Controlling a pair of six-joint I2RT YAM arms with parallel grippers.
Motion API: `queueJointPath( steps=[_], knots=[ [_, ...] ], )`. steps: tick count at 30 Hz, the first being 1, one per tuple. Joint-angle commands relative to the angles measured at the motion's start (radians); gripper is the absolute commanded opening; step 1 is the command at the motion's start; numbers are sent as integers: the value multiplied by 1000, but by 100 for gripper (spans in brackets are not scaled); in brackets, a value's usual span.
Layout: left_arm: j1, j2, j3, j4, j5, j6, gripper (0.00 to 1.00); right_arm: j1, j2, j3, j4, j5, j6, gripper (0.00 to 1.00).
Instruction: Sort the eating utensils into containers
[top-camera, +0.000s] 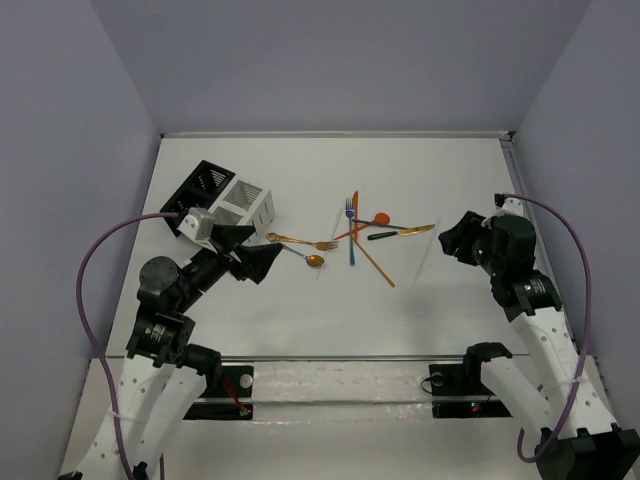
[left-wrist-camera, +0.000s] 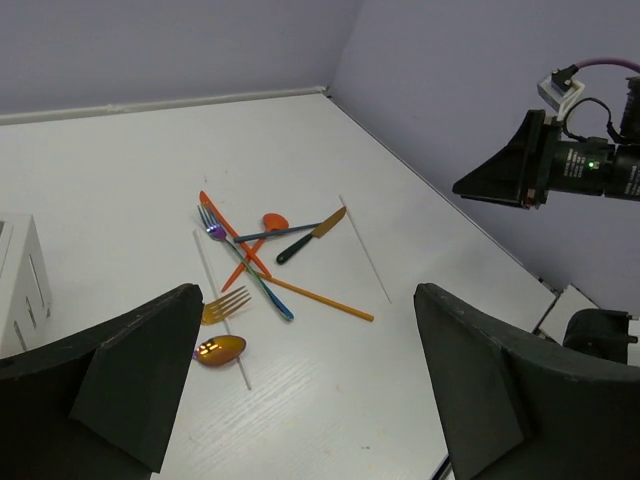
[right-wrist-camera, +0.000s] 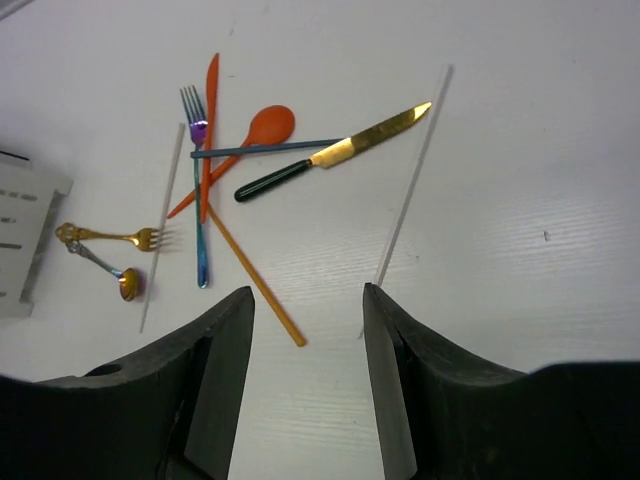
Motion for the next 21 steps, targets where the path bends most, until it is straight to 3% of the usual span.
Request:
queueJointPath(
  steps=[1,7,10,11,13,14,16,19,21],
  knots=[
    [-5,7,48,41,63,10,99,-6,40,-56,79,128,59,51],
    [-5,-13,38,67,84,-17,99,-6,175,-61,119,246,85,36],
    [-16,-36,45,46,57,-7,99,-6,256,-61,115,317,108,35],
    [-28,-49,53,32,34,8,94,-6,290,-63,122,325,110,38],
    [-28,-60,56,18,3,17,71,-6,328,-66,135,323,106,46],
    [-39,-62,54,13,-8,22,68,-6,351,-64,144,316,99,52],
    [-39,-60,53,9,-21,23,53,-6,399,-43,132,294,97,52],
    [-50,-65,53,-2,-44,26,51,-6,479,-14,141,242,70,52],
    [-60,-69,54,-7,-54,31,56,-6,545,15,139,208,59,51]
  ],
)
